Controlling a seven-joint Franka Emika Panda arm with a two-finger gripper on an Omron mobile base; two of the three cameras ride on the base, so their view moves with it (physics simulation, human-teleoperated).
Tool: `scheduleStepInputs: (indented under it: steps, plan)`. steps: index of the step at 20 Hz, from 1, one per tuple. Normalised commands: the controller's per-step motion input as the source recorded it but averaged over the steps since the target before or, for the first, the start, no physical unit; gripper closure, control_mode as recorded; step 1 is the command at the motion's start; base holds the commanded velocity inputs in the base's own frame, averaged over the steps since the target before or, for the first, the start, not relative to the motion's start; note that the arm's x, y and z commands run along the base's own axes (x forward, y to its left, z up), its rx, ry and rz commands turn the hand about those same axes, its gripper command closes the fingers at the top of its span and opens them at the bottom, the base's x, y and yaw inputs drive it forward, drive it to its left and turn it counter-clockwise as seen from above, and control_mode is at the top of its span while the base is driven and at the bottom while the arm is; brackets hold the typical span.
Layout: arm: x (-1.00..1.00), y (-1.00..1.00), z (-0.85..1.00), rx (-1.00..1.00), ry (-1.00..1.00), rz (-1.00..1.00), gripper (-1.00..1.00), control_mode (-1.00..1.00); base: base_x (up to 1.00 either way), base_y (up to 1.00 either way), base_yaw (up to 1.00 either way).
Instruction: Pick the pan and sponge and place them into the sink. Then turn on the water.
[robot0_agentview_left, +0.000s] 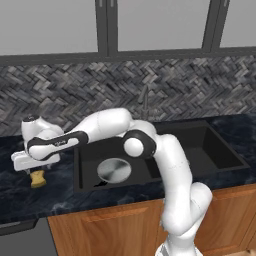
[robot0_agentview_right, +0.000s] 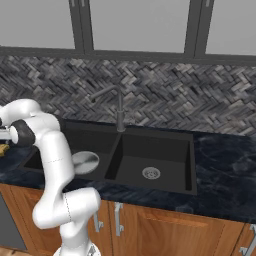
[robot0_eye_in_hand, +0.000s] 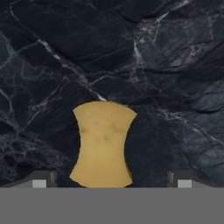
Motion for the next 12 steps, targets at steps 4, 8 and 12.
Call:
scheduleStepInputs:
  steps: [4, 8, 12]
  plan:
    - [0.11, 0.09, -0.13, 0.00, -0.02, 0.05, -1.00, -1.00, 0.00, 0.00, 0.00]
    - [0.08, 0.10, -0.16, 0.00, -0.01, 0.06, -1.00, -1.00, 0.00, 0.00, 0.00]
    - [0.08, 0.10, -0.17, 0.00, -0.02, 0.06, -1.00, -1.00, 0.00, 0.00, 0.00]
